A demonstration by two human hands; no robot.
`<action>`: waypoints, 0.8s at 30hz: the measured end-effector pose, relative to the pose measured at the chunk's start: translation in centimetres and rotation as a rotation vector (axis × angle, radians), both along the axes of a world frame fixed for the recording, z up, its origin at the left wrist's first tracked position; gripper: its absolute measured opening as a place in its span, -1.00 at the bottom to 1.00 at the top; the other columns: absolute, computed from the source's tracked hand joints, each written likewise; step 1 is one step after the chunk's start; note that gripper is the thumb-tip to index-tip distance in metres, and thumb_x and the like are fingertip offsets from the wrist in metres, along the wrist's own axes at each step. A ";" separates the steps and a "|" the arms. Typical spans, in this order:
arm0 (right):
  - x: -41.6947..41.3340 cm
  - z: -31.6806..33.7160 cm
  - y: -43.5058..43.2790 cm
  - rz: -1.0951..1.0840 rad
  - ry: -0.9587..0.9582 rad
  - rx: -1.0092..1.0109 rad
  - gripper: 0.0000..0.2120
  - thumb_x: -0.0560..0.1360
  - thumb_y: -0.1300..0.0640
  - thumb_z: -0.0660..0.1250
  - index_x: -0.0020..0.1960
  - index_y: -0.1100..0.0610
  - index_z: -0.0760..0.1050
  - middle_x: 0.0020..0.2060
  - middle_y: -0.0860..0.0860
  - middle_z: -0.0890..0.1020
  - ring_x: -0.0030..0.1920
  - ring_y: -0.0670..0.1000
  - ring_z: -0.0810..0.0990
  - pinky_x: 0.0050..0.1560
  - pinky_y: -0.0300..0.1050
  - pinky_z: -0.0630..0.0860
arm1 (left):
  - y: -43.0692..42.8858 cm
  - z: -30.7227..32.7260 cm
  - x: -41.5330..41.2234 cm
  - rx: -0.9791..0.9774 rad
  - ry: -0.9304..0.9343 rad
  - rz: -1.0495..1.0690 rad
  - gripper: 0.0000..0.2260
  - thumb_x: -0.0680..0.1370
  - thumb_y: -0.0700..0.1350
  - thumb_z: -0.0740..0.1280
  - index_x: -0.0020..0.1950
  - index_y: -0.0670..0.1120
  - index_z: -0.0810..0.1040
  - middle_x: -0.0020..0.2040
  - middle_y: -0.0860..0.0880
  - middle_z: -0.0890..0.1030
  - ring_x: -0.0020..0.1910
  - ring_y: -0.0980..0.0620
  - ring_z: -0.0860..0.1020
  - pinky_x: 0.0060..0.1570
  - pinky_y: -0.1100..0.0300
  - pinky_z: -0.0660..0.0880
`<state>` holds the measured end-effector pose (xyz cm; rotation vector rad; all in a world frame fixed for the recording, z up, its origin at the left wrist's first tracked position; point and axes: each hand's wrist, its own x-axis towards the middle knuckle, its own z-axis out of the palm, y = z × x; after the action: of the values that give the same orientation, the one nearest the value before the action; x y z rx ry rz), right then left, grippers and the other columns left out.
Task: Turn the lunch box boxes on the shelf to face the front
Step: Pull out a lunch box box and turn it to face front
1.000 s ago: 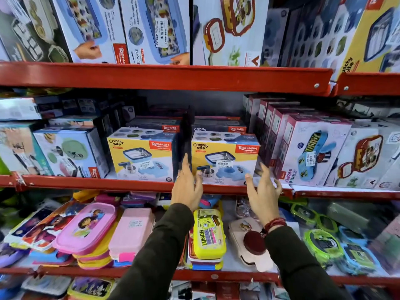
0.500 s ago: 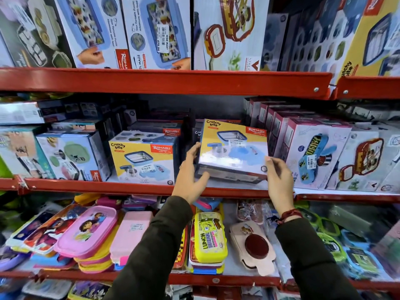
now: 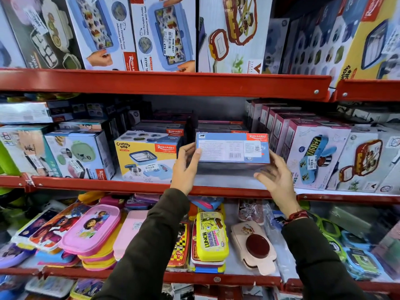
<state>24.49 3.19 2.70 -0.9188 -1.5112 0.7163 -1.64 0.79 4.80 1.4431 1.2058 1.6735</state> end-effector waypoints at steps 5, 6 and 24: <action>-0.4 -0.2 0.8 -0.132 -0.019 0.027 -0.43 0.50 0.25 0.50 0.46 0.08 0.45 0.33 0.10 0.56 0.21 -0.07 0.62 0.16 -0.39 0.55 | 0.2 0.3 -0.9 -0.021 0.022 -0.089 -0.62 0.70 -0.09 0.18 0.54 0.00 0.37 0.40 0.08 0.49 0.34 0.32 0.45 0.19 0.54 0.41; -0.5 -0.1 0.8 -0.147 0.002 0.028 -0.47 0.51 0.23 0.49 0.45 0.11 0.46 0.31 0.12 0.58 0.15 -0.16 0.63 0.11 -0.42 0.54 | 0.2 0.2 -1.1 -0.031 0.047 -0.093 -0.56 0.66 -0.04 0.18 0.57 0.04 0.35 0.44 0.05 0.46 0.38 0.29 0.42 0.23 0.51 0.40; -3.3 -0.5 1.0 -0.306 -0.131 -0.116 -0.50 0.55 0.22 0.45 0.47 0.16 0.48 0.33 0.14 0.64 0.37 0.13 0.58 0.42 -0.03 0.44 | 2.0 -2.7 -0.9 -0.189 0.295 0.077 -0.48 0.71 -0.18 0.19 0.66 0.04 0.16 0.52 -0.13 0.48 0.47 -0.14 0.48 0.54 -0.08 0.38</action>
<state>21.20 4.23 2.21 -1.2734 -1.4104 0.5323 -2.52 2.78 2.14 1.5788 1.5528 1.3836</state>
